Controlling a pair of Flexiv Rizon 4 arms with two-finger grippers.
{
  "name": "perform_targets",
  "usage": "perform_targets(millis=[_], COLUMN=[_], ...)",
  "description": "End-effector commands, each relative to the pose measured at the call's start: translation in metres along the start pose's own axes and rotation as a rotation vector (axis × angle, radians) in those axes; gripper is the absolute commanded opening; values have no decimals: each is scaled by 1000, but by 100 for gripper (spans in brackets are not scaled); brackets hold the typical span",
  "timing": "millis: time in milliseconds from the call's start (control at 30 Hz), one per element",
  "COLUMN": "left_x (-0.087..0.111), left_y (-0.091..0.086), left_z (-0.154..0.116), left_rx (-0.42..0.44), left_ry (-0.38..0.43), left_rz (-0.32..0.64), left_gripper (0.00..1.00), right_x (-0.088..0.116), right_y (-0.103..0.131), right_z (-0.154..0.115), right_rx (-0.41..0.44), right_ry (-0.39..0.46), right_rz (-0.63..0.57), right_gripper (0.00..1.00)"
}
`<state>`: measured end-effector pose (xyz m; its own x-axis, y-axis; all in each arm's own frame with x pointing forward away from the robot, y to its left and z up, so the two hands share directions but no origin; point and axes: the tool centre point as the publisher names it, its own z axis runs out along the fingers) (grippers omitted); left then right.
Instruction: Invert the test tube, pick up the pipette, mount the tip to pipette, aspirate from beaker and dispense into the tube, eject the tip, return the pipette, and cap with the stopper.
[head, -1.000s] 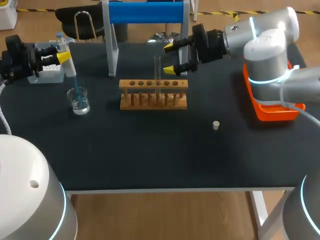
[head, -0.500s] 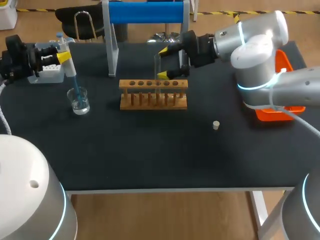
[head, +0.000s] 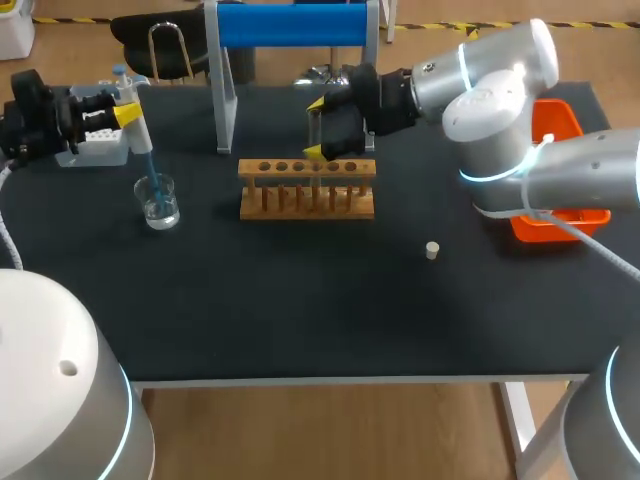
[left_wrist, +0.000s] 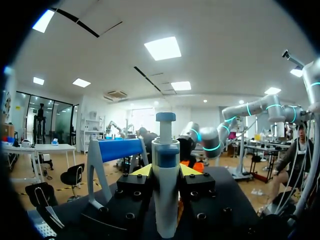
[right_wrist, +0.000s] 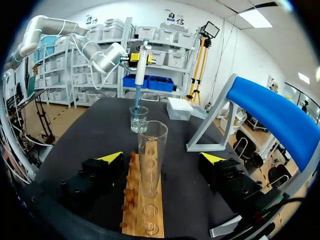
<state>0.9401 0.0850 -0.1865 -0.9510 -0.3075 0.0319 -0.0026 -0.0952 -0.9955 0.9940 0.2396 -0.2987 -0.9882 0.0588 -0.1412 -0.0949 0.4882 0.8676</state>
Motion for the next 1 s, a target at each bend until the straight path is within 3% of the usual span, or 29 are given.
perform_targets(millis=[33,1000], left_x=[-1,-1], left_y=[0,0], left_z=[-2,-2], left_rx=[1,1], left_ry=[6,6], left_rz=[-1,-1], left_gripper=[0,0], right_x=[-2,-4], right_y=[0,3], right_z=[6,18], right_rx=[10,50], right_ry=[-1,-13], right_rz=[5,4], right_gripper=[100,100])
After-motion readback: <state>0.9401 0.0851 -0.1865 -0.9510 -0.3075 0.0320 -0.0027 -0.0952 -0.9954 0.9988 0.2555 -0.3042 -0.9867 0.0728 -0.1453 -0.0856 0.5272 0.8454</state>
